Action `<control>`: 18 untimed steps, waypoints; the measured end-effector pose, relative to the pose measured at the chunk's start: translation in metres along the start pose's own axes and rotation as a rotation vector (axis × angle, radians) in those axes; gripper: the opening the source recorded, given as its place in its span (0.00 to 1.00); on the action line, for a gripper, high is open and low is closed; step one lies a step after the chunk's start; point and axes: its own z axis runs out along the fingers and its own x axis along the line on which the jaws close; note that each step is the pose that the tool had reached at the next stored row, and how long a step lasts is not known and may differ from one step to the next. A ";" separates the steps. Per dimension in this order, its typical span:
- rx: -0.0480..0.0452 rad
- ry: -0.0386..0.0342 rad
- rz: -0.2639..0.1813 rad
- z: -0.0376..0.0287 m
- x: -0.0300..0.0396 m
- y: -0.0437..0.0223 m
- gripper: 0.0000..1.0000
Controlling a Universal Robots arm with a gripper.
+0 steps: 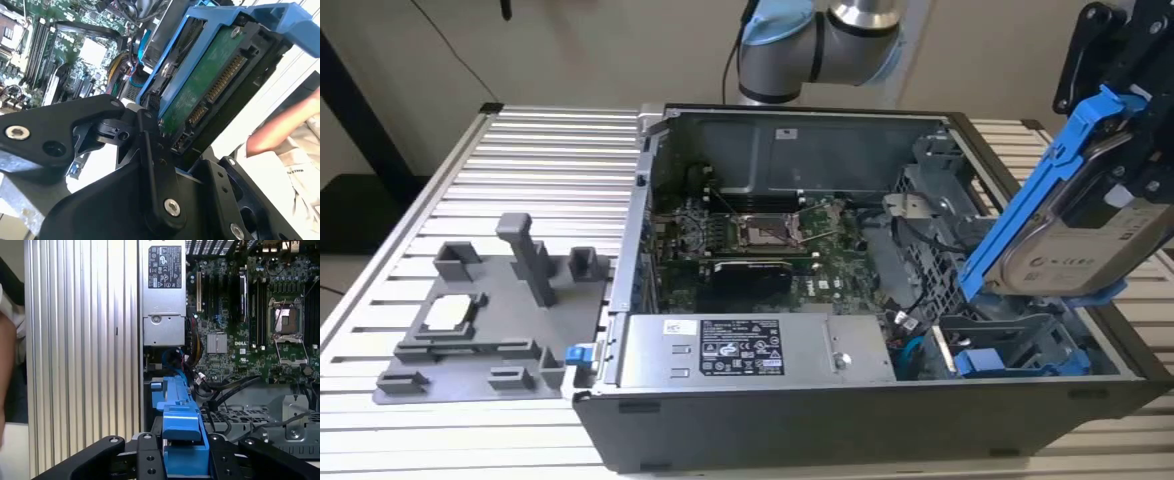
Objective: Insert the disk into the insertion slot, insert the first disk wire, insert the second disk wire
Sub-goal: 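Insert the disk into the insertion slot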
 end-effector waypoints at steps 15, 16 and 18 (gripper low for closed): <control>0.0007 -0.0003 0.000 0.0143 -0.0001 -0.0050 0.33; 0.0007 -0.0003 -0.001 0.0154 -0.0001 -0.0057 0.33; 0.0007 -0.0002 -0.001 0.0177 -0.0001 -0.0072 0.33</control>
